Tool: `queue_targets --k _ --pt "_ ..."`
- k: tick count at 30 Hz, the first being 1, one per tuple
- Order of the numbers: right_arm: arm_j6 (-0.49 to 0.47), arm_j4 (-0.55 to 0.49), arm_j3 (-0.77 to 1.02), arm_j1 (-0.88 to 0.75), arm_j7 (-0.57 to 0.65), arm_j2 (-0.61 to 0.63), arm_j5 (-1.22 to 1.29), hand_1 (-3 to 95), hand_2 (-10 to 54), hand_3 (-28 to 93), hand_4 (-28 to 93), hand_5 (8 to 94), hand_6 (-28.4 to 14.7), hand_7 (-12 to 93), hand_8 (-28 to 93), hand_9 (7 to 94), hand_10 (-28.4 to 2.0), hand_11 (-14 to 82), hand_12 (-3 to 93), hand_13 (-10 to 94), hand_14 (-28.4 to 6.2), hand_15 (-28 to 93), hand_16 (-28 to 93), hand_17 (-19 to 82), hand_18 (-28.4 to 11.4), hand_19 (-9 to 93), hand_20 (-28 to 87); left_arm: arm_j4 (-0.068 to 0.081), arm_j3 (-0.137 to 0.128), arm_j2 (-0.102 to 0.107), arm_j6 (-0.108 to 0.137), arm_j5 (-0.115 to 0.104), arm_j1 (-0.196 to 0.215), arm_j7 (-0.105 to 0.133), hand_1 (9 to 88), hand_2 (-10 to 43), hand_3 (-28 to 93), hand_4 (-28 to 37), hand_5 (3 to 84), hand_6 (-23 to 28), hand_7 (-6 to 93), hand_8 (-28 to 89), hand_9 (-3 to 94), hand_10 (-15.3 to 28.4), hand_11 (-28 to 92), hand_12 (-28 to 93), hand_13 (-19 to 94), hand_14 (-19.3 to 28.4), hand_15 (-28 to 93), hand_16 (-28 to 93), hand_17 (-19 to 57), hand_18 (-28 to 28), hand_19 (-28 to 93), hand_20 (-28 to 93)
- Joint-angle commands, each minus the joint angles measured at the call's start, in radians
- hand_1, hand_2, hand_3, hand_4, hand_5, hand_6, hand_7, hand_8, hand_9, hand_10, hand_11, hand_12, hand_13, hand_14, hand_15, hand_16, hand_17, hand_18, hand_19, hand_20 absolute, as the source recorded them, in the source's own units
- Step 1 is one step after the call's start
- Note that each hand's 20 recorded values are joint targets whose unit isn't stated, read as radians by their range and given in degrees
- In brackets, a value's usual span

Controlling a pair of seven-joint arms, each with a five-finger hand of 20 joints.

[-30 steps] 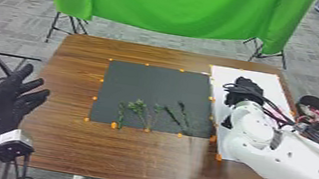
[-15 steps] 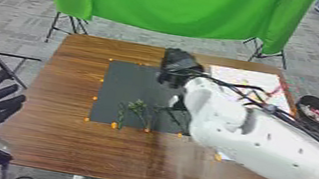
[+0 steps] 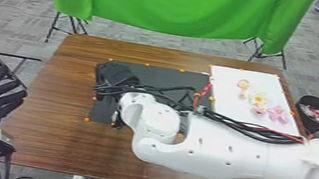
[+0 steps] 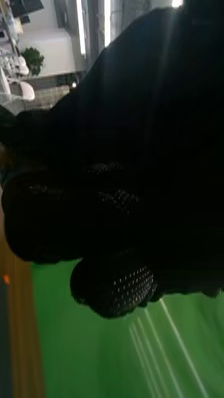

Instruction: Arrange flowers

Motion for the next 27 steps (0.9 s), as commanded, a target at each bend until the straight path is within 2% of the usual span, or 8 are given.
queue_targets --k 1,6,7,13,14,15,21,27 --pt "-0.012 0.054 -0.046 -0.002 0.078 -0.039 0.008 56.8 -9.0 73 -28 81.0 0.6 19 5 93.1 -8.1 20.0 26.6 87 -5.4 48 19 58 -12.0 93 0 0.039 0.052 0.01 -0.064 0.048 -0.15 -0.068 27.9 6.3 63 -21.4 31.4 7.2 7.3 -7 26.7 18.2 23 11 18 27.3 55 -12 -10.3 28.4 50 1" --pt "-0.053 0.085 -0.003 -0.07 0.106 -0.043 -0.005 56.5 -8.9 73 -28 80.4 1.0 19 5 93.1 -8.0 20.9 26.0 87 -5.4 48 19 57 -12.3 93 1 0.039 0.046 -0.011 -0.084 0.07 -0.176 -0.116 28.0 6.4 63 -21.5 31.3 7.2 7.3 -7 26.7 18.1 23 11 18 27.2 55 -12 -10.2 28.4 50 1" --pt "-0.051 0.087 -0.008 -0.064 0.11 -0.043 0.002 56.4 -8.7 73 -28 80.4 1.0 19 4 93.0 -8.0 21.2 25.9 87 -5.4 48 19 57 -12.3 93 2 0.038 0.048 -0.005 -0.08 0.067 -0.172 -0.102 28.0 6.4 63 -21.4 31.4 7.2 7.3 -7 26.6 18.1 23 11 18 27.2 55 -12 -10.2 28.4 50 1" --pt "-0.058 0.107 0.015 -0.084 0.131 -0.053 0.02 56.2 -8.0 71 -28 79.6 1.4 19 4 92.6 -8.1 22.7 25.0 87 -5.3 48 19 57 -12.4 93 3 0.05 0.056 -0.02 -0.11 0.09 -0.226 -0.152 28.1 6.4 63 -21.4 31.4 7.3 7.3 -7 26.6 18.1 23 11 18 27.1 55 -12 -10.2 28.4 50 1" --pt "-0.061 0.107 0.015 -0.083 0.134 -0.056 0.021 56.2 -7.9 71 -28 79.5 1.4 19 4 92.5 -8.1 22.9 24.7 87 -5.3 48 19 57 -12.4 93 3 0.049 0.058 -0.016 -0.104 0.089 -0.224 -0.147 28.1 6.4 63 -21.4 31.4 7.3 7.3 -7 26.6 18.1 23 11 18 27.2 55 -12 -10.2 28.4 50 1" --pt "-0.063 0.109 0.013 -0.082 0.13 -0.058 0.021 56.1 -7.8 71 -28 79.5 1.4 19 4 92.5 -8.2 23.1 24.5 87 -5.4 48 19 57 -12.4 93 3 0.049 0.061 0.015 -0.086 0.065 -0.211 -0.119 28.1 6.4 63 -21.4 31.4 7.2 7.4 -7 26.6 18.1 23 11 18 27.2 55 -12 -10.2 28.4 50 1" --pt "-0.077 0.11 0.015 -0.082 0.146 -0.06 0.028 54.8 -8.1 70 -28 78.8 1.0 18 3 91.8 -8.4 24.0 23.7 86 -5.7 49 19 57 -12.4 93 3 0.055 0.076 0.019 -0.089 0.062 -0.231 -0.113 28.2 6.4 63 -21.5 31.3 7.3 7.5 -7 26.6 18.1 24 11 18 27.2 55 -12 -10.2 28.4 50 1" --pt "-0.111 0.103 0.05 -0.104 0.149 -0.062 0.048 51.7 -9.3 70 -28 75.4 -0.3 18 3 90.4 -9.7 26.4 20.4 85 -6.0 49 18 56 -12.2 93 2 0.05 0.069 0.01 -0.088 0.063 -0.212 -0.109 28.2 6.4 63 -21.4 31.4 7.3 7.5 -7 26.5 18.1 24 11 18 27.2 56 -12 -10.3 28.4 50 1"
